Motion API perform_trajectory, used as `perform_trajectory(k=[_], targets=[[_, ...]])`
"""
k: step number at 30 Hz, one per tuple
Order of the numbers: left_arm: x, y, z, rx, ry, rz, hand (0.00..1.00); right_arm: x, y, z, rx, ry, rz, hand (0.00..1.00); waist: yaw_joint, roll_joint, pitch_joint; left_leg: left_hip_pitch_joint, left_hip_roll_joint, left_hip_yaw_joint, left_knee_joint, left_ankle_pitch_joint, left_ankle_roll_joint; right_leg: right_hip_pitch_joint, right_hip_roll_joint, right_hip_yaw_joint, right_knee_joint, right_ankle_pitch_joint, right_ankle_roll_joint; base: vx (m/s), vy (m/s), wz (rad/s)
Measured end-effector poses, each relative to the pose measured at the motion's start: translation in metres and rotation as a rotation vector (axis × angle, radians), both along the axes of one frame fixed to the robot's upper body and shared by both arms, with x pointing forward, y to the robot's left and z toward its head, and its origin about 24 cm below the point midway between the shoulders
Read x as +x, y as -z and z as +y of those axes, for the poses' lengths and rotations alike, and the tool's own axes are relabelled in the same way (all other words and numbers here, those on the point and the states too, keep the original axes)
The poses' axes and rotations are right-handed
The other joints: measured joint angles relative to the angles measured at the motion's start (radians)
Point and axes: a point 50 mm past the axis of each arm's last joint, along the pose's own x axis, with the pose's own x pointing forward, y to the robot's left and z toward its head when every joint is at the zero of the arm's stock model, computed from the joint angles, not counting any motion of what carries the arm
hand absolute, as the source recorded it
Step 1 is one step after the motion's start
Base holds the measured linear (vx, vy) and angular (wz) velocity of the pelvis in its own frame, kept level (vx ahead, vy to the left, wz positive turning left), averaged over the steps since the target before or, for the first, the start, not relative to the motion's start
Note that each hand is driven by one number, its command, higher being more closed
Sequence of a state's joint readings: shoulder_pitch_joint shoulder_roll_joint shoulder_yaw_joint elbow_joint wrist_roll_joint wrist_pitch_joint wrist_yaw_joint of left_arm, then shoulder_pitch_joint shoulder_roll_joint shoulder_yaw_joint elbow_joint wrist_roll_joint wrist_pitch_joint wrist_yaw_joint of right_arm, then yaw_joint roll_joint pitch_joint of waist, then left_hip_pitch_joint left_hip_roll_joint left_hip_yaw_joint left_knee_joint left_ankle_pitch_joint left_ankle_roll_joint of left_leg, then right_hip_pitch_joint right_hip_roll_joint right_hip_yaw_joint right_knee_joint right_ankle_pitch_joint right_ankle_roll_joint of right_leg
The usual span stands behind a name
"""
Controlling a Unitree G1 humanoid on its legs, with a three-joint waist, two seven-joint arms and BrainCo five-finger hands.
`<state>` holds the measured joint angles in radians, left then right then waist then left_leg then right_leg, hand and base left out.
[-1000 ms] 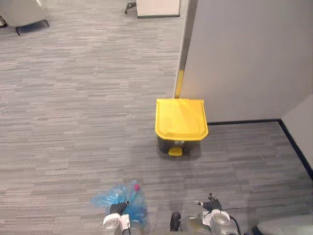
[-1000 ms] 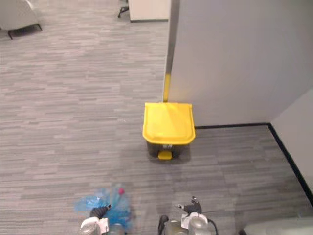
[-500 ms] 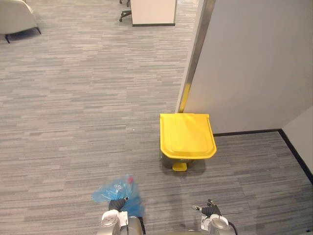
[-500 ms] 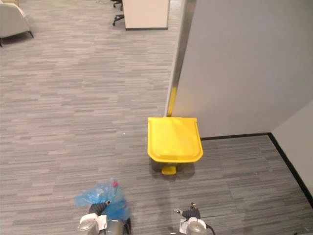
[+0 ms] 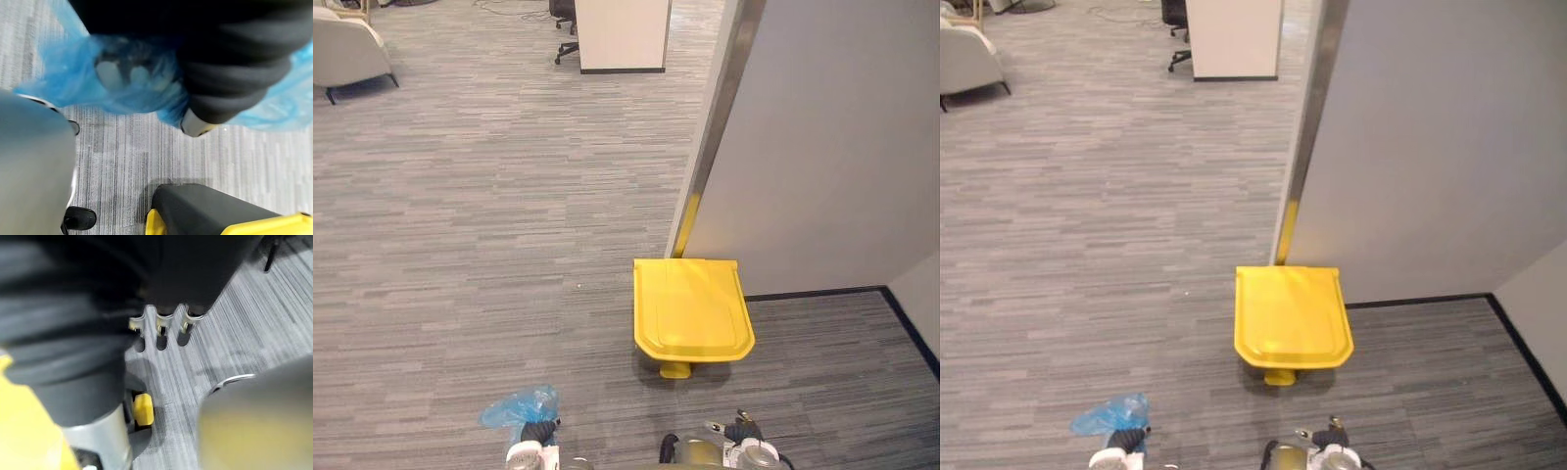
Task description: Gather rubbish on tea table into small bin, then transfer packed bag to large trash can.
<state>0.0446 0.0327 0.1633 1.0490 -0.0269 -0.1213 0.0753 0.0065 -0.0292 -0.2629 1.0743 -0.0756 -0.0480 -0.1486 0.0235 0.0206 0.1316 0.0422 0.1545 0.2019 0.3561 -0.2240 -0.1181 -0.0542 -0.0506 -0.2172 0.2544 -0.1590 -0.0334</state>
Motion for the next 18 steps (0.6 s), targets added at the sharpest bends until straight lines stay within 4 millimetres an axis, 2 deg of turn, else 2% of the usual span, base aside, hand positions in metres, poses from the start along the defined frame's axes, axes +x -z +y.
perform_trajectory(k=[1, 3, 5, 6, 7, 8, 9, 12, 18], targets=[[0.005, -0.003, 0.001, 0.001, -0.013, -0.03, 1.0, -0.002, 0.0, 0.003, 0.006, 0.001, 0.0, 0.0, 0.011, -0.009, 0.007, -0.082, 0.043, -0.003, 0.22, -0.003, -0.004, 0.062, 0.008, -0.006, -0.037, 0.0, -0.003, 0.2, -0.025, 0.06], [0.006, -0.004, -0.001, -0.002, -0.015, -0.043, 1.0, 0.0, -0.001, 0.003, 0.005, 0.0, -0.013, 0.0, 0.019, -0.01, 0.008, -0.116, 0.073, 0.014, 0.312, -0.03, 0.004, 0.095, 0.015, 0.002, -0.057, -0.002, -0.008, 0.17, 0.048, -0.16], [0.011, -0.006, -0.006, -0.016, -0.016, -0.061, 1.0, 0.005, -0.003, 0.004, 0.007, -0.002, -0.031, 0.0, 0.021, -0.003, 0.005, -0.147, 0.084, 0.041, 0.268, -0.055, 0.021, 0.109, 0.01, 0.02, -0.069, -0.003, -0.008, 0.14, 0.126, -0.31], [0.015, -0.007, -0.01, -0.026, -0.013, -0.071, 1.0, 0.007, -0.003, 0.005, 0.009, -0.002, -0.036, 0.0, 0.021, -0.001, 0.006, -0.155, 0.082, 0.044, 0.183, -0.046, 0.033, 0.107, 0.005, 0.031, -0.069, -0.002, -0.006, 0.07, 0.151, -0.25], [0.016, -0.006, -0.015, -0.039, -0.01, -0.071, 1.0, 0.006, -0.003, 0.005, 0.009, 0.001, -0.033, 0.0, 0.02, 0.014, -0.002, -0.15, 0.078, 0.032, 0.067, 0.007, 0.028, 0.104, 0.011, 0.038, -0.071, -0.003, 0.013, 0.1, 0.203, -0.29], [0.018, -0.006, -0.016, -0.04, 0.003, -0.07, 1.0, 0.005, -0.002, 0.005, 0.012, 0.008, -0.024, 0.0, 0.025, 0.002, -0.006, -0.12, 0.046, 0.025, 0.006, 0.009, 0.015, 0.104, 0.001, 0.067, -0.091, 0.003, 0.044, 0.12, 0.249, -0.28], [0.017, -0.006, -0.013, -0.029, 0.024, -0.064, 1.0, 0.003, -0.001, 0.012, 0.031, 0.01, -0.018, 0.0, 0.023, -0.027, -0.016, -0.097, 0.01, 0.047, -0.051, 0.031, 0.027, 0.103, -0.028, 0.082, -0.116, 0.016, 0.064, 0.11, 0.198, -0.26], [0.013, -0.004, -0.007, -0.009, 0.056, -0.038, 1.0, -0.001, 0.001, 0.015, 0.043, 0.021, -0.007, 0.0, 0.015, -0.052, -0.034, -0.067, -0.041, 0.069, -0.108, 0.045, 0.045, 0.11, -0.069, 0.099, -0.156, 0.031, 0.089, 0.08, 0.158, -0.15], [0.005, -0.002, 0.004, 0.022, 0.066, -0.003, 1.0, -0.002, 0.003, 0.013, 0.041, 0.016, 0.013, 0.0, 0.014, -0.048, -0.034, -0.036, -0.07, 0.097, -0.178, 0.071, 0.053, 0.106, -0.077, 0.134, -0.192, 0.054, 0.093, 0.02, 0.058, -0.15]])
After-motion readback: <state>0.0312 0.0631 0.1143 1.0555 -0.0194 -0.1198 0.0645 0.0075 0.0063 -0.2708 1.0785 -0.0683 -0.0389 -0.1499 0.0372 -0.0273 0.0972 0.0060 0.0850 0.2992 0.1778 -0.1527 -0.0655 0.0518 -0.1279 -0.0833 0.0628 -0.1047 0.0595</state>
